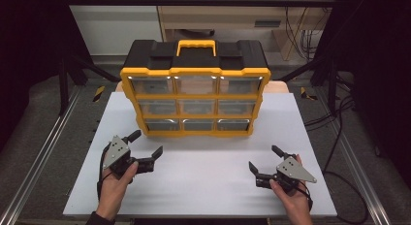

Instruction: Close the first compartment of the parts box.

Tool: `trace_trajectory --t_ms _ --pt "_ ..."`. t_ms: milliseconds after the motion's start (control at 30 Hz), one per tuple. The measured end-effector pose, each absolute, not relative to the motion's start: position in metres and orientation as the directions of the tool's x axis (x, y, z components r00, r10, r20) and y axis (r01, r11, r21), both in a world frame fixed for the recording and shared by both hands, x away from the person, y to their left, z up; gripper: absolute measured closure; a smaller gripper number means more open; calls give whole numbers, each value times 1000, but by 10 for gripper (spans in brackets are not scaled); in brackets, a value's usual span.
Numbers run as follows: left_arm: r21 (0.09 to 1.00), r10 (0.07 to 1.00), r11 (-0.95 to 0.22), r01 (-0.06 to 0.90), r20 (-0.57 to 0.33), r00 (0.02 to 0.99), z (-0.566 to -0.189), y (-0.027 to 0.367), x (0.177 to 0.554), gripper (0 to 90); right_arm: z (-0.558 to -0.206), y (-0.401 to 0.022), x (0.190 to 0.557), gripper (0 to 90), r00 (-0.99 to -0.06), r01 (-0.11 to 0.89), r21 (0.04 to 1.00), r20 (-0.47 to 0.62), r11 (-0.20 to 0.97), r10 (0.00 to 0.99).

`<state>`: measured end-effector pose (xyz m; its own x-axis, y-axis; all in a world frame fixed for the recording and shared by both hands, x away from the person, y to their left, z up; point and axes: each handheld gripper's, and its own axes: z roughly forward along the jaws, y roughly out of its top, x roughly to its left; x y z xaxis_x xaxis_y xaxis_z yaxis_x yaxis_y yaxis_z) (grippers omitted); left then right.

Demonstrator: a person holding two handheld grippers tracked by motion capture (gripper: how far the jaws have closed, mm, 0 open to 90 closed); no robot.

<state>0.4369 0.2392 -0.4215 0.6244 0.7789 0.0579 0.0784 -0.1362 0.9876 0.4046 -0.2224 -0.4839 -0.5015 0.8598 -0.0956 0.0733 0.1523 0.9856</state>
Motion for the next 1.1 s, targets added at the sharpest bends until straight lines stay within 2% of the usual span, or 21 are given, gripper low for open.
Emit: trace_trajectory --t_ms 1100 --pt "989 798 -126 78 54 600 -438 273 424 41 -484 -223 404 39 -500 70 986 -95 150 861"
